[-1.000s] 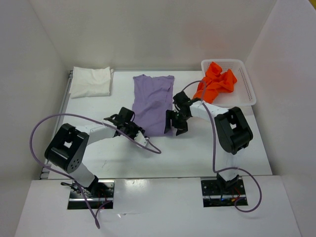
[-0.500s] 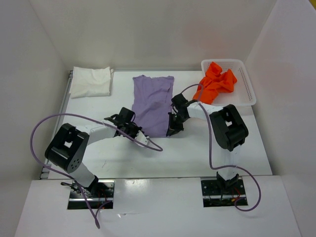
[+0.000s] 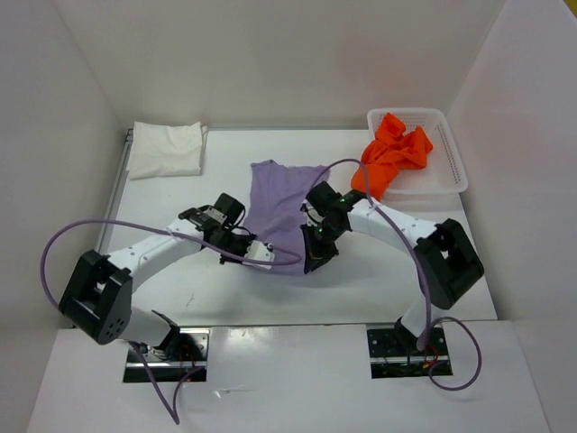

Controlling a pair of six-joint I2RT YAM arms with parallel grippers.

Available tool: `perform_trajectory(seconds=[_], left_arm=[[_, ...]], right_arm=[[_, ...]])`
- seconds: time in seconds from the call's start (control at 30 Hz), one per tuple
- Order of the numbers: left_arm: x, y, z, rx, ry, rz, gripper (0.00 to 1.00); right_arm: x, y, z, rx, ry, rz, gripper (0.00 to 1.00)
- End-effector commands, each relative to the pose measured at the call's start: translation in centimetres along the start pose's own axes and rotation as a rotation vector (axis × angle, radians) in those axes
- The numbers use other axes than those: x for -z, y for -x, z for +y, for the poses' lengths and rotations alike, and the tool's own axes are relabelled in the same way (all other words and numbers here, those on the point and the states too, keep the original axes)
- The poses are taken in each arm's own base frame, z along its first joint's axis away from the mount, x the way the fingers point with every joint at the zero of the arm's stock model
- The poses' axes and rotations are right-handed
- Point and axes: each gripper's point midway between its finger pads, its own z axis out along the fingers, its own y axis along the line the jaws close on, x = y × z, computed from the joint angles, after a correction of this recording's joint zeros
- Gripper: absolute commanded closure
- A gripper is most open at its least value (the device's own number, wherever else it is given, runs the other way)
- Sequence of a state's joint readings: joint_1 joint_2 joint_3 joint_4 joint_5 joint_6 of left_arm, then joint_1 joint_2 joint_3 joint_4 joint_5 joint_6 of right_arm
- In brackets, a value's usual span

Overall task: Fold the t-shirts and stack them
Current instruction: Fold the long partially folded tshirt into a neat square

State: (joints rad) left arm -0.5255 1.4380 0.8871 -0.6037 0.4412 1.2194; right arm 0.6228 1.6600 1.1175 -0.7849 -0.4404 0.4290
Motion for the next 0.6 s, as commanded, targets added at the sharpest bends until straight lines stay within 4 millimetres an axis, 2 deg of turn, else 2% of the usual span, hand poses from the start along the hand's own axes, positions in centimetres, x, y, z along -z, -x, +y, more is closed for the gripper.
perform_trajectory(seconds=[0.0, 0.1, 0.2, 0.33, 0.37, 0.4, 0.57], left_arm=[[2.8, 3.5, -3.7, 0.163, -0.121, -0.081, 0.88], [4.7, 5.0, -5.0, 0.247, -0.158, -0.104, 0.88], [6.3, 6.9, -4.5, 0.309, -0.150, -0.144, 0.90], [8.4, 10.4, -2.4, 0.381, -0.129, -0.247, 0.91], [9.0, 10.8, -0.8, 0.412, -0.100, -0.276, 0.91], [9.3, 11.3, -0.2, 0.425, -0.103, -0.302, 0.91], [10.3, 11.3, 4.6, 0.456, -0.018, -0.359, 0.92]], right_arm=[[2.9, -4.7, 1.4, 0.030, 0.013, 0.086, 1.00], [4.7, -6.4, 2.3, 0.010, 0.054, 0.105, 1.00], [6.9, -7.9, 3.5, 0.003, 0.108, 0.104, 1.00], [9.6, -8.2, 5.2, 0.010, 0.158, 0.053, 1.00], [9.8, -8.4, 5.4, 0.005, 0.170, 0.050, 1.00], [10.2, -7.9, 5.6, -0.003, 0.184, 0.039, 1.00], [11.4, -5.8, 3.8, -0.060, 0.214, -0.018, 1.00]])
